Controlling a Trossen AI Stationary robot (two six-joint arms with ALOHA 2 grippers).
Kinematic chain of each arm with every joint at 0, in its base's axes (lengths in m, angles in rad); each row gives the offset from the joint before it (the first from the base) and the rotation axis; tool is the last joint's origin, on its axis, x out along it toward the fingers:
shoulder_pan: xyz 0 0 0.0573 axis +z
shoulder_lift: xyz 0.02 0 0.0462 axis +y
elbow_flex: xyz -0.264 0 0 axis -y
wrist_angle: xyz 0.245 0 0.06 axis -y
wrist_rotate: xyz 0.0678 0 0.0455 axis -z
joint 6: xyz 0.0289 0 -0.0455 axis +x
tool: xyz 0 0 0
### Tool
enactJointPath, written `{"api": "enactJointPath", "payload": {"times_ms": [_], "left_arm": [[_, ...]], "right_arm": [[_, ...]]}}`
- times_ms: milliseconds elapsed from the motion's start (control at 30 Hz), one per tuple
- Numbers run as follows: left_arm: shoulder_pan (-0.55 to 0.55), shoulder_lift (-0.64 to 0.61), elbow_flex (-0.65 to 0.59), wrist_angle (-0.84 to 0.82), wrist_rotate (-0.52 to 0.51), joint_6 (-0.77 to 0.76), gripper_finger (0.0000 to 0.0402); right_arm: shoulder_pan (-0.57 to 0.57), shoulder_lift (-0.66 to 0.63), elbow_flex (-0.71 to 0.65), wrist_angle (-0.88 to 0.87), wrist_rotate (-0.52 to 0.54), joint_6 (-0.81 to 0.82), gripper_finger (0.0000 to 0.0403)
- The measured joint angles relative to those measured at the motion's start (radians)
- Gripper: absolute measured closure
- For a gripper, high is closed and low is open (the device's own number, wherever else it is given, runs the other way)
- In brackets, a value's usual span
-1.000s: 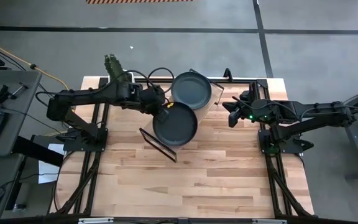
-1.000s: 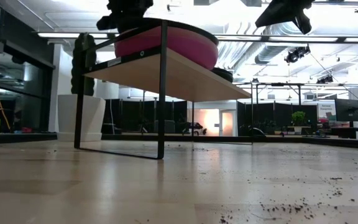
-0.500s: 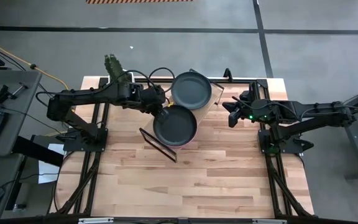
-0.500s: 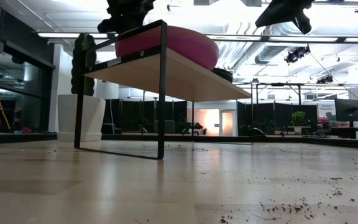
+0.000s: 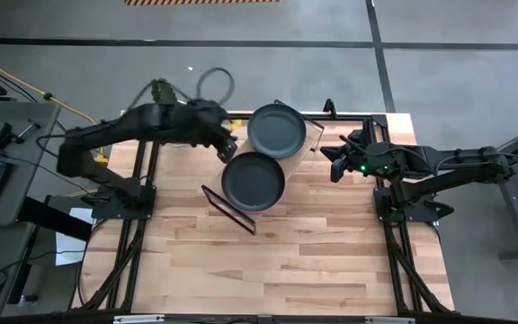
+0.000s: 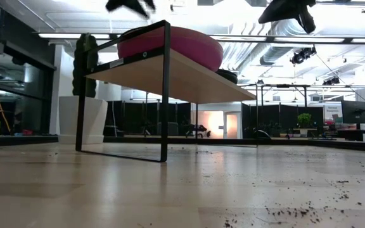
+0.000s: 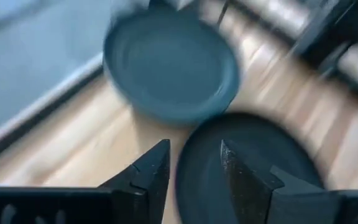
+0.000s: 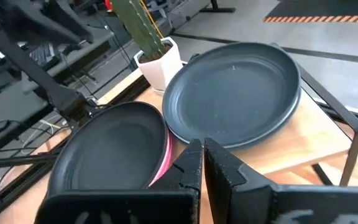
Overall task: Place and stack plates onto a shelf
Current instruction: Return to Home Position
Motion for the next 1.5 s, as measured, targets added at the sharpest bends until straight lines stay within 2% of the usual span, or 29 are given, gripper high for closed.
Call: {"api": "enactJointPath", "payload": {"times_ms": [100,200,333,433,633,767,1067,1333,1500], "left_arm": [[-0.049,-0.09,-0.049,0.181,-0.062,0.019,0.0266],[-0.12,-0.183,-0.163,0.407,-0.111,0.074,0.0266],[-0.207,-0.301,-0.364,0.693,-0.119,0.146,0.0266],[-0.243,-0.371,-0.481,0.845,-0.119,0.175,0.0266],[-0.252,-0.484,-0.594,0.887,-0.132,0.205,0.0269],[-0.252,-0.569,-0.716,0.939,-0.145,0.211,0.0287],[-0.252,-0.765,-1.099,1.277,-0.133,0.145,0.0395],[-0.252,-0.927,-1.286,1.345,-0.122,0.086,0.04],[-0.252,-1.042,-1.39,1.369,-0.12,0.042,0.0401]], "right_arm": [[0.0,0.0,0.0,0.01,0.0,-0.027,0.0402],[0.0,0.0,0.0,0.01,0.0,-0.025,0.0402],[0.0,0.0,0.0,0.01,-0.004,-0.026,0.0402],[0.0,0.0,0.0,0.009,-0.005,-0.027,0.0402],[0.0,0.0,0.0,0.009,-0.008,-0.048,0.0402],[0.0,0.0,0.0,0.007,-0.008,-0.053,0.0402],[0.0,0.0,0.0,0.015,-0.056,-0.051,0.0402],[0.003,0.0,0.0,-0.003,-0.141,-0.053,0.0402],[0.003,0.0,0.0,-0.019,-0.143,-0.047,0.0402]]}}
